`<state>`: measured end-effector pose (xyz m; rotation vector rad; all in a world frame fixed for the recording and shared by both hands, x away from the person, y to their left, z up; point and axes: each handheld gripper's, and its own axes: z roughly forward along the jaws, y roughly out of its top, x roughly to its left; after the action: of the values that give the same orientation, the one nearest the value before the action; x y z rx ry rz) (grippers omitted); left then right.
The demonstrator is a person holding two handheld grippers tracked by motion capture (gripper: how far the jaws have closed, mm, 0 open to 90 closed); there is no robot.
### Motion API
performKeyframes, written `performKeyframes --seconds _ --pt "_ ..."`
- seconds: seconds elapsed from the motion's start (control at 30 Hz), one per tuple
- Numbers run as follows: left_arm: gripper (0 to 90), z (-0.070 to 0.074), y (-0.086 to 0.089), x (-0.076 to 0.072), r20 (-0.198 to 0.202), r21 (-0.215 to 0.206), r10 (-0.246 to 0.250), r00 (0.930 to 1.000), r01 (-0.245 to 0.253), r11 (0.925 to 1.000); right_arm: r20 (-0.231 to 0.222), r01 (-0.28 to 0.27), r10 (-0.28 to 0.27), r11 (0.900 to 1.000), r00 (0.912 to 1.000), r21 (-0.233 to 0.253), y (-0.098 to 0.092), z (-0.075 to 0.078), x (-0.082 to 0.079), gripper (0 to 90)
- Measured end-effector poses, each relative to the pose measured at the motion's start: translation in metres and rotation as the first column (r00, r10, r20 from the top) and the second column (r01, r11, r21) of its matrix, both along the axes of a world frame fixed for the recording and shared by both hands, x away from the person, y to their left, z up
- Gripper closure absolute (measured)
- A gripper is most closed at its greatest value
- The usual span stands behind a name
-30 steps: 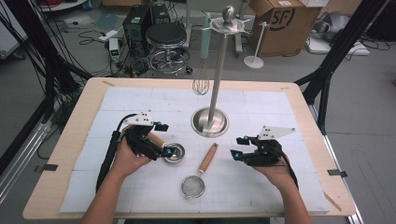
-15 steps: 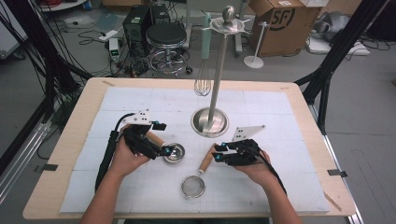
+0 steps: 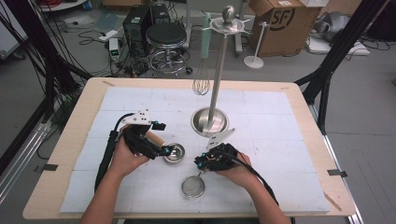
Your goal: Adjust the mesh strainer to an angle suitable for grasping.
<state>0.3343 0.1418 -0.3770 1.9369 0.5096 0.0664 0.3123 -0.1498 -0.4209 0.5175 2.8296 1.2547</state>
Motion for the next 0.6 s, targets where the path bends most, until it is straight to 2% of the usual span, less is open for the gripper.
performKeyframes --seconds 0.27,0.47,0.53,0.6 --pt "2.9 0.0000 -0.0001 -0.0002 0.001 0.001 -0.003 1.0000 0.003 1.0000 -0.032 0.006 -0.008 0.998 0.9995 -0.068 0.0069 -0.0089 -0.0001 89.3" --pt "2.9 0.0001 0.0003 -0.0002 0.002 0.005 -0.003 1.0000 0.003 1.0000 -0.045 -0.005 0.001 0.997 0.9990 -0.078 0.0048 -0.0092 0.0006 89.3" --pt "2.9 0.0002 0.0012 -0.0002 0.004 0.004 -0.003 1.0000 0.002 1.0000 -0.065 0.004 -0.009 0.997 0.9978 -0.079 0.0015 -0.0090 0.0013 89.3" --pt "2.9 0.0002 0.0014 -0.0003 0.004 0.005 0.000 1.0000 0.000 1.0000 -0.061 0.007 -0.012 0.997 0.9980 -0.082 -0.0013 -0.0087 0.0019 89.3"
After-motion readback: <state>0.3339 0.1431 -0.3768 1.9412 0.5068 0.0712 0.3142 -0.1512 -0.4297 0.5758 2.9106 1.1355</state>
